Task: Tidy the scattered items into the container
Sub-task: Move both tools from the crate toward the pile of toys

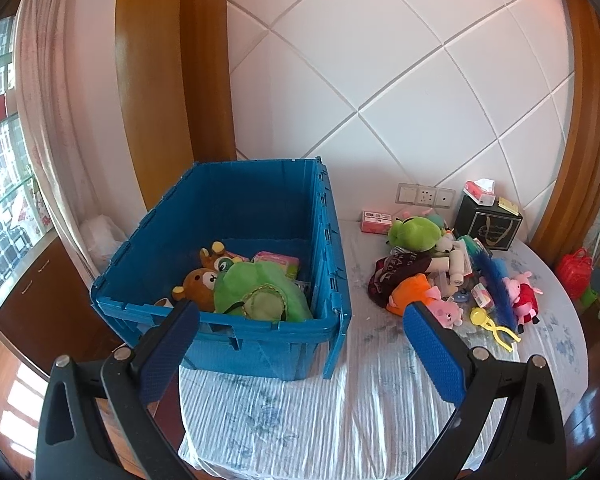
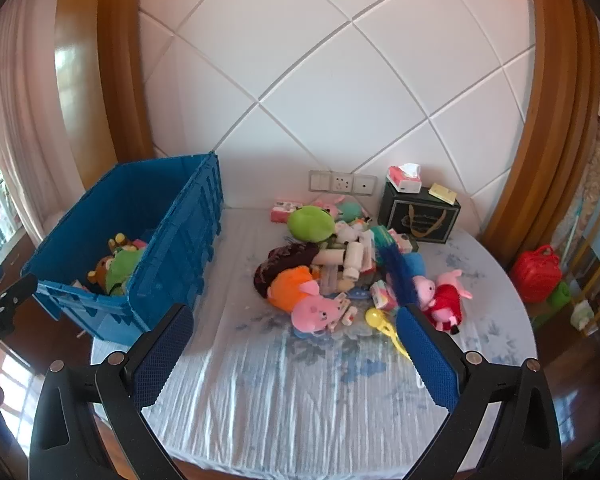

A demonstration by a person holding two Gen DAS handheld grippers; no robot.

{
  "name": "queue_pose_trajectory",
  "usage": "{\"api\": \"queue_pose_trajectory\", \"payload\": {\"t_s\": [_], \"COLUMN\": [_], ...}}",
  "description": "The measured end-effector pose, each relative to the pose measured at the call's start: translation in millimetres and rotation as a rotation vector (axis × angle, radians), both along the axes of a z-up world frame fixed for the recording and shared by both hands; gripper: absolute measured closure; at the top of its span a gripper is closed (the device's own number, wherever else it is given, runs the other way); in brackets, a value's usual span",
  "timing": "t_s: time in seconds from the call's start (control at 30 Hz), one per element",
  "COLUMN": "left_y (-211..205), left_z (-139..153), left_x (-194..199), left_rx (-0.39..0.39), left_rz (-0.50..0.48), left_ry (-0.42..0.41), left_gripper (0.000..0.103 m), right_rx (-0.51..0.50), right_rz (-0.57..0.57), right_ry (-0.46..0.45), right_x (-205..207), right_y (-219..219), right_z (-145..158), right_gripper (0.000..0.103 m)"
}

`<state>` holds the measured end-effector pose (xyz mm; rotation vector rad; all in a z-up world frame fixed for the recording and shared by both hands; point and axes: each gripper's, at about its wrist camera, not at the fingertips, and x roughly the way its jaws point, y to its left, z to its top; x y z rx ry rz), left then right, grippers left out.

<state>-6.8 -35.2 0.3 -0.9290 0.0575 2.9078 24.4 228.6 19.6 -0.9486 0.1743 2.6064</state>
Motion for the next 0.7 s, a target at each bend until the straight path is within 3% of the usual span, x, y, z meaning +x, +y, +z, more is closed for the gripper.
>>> {"api": "queue_pose_trajectory", "payload": {"t_s": [0.37,0.57,0.7], "left_y": [9.3,66.5,116.2], "left_z": [-19.0,-62.0,-109.4], "left_x": [7.0,-11.2,-37.4], "left_rx": [0.022,-0.008,-0.015], "left_rz": [-0.142,-0.186,-0.192], "left_ry": [0.068,-0.020,-0.112], "left_gripper": [0.000,0.000,0.000], "right_rx": [-0.024,-0.044,-0.121], "right_rz": [-0.068,-0.103,-0.156], "right_ry": [0.018,0.016,0.001], "right_x": [17.8,36.4,46.2], "right_y": [3.8,35.8,85.6], "right_z": [-23.9,-69.2,-119.4], "right_gripper": [0.000,0.000,0.000]}}
